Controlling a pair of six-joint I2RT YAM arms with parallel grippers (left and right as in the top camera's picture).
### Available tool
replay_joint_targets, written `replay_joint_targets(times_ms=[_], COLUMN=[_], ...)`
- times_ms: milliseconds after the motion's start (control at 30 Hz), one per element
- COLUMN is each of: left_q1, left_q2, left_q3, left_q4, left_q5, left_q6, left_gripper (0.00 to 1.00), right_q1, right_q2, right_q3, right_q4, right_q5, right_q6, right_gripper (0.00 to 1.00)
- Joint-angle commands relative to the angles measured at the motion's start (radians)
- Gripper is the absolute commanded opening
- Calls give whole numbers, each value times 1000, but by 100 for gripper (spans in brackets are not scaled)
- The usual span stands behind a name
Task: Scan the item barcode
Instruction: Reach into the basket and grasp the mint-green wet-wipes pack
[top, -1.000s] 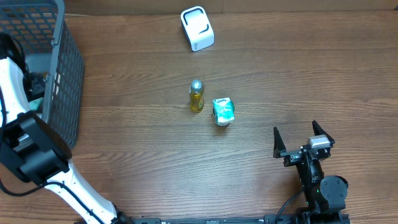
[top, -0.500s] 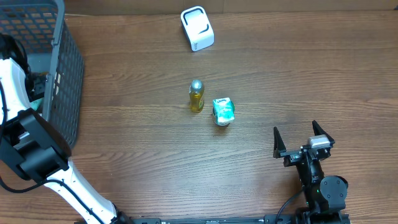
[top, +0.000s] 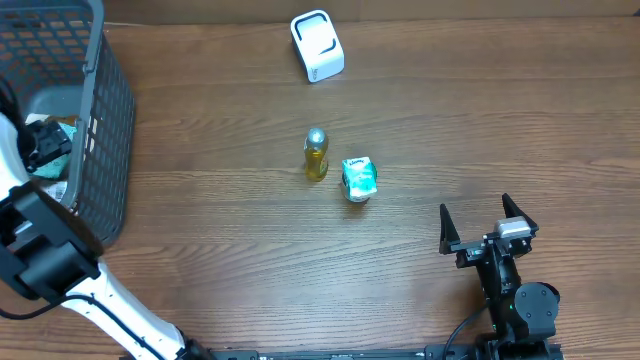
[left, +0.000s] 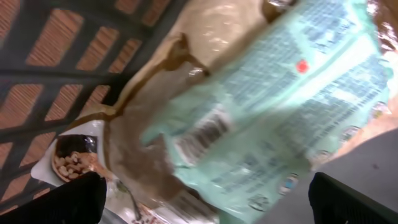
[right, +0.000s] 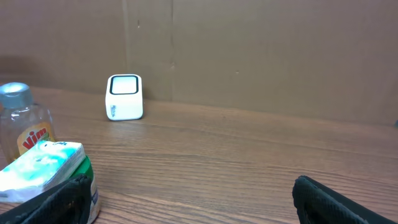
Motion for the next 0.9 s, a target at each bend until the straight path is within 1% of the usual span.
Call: replay_joint_targets(times_ms=[0,167,400,500,767,867], left_q1=[34,70,71,71,72,72], left_q2=[1,2,5,6,13,31], left_q3=[9,9,2,-1,-5,-5], left_q4=[5,24,70,77,90,90], left_q5=[91,170,253,254,241,241], left_q6=[20,20,20,20,19,19], left_gripper=[100,100,99,94,93,90], right_q1=[-3,-3,-3,-3,-3,-3], right_q2=[-8,-8,-8,-8,-8,-8], right_q3=[-10,-10,-10,-10,-10,-10], right_q4=[3,3,3,3,3,3], right_q5=[6,6,6,6,6,6], right_q6=[-1,-1,-1,-1,-1,-1], right_gripper=[100,100,100,100,100,100])
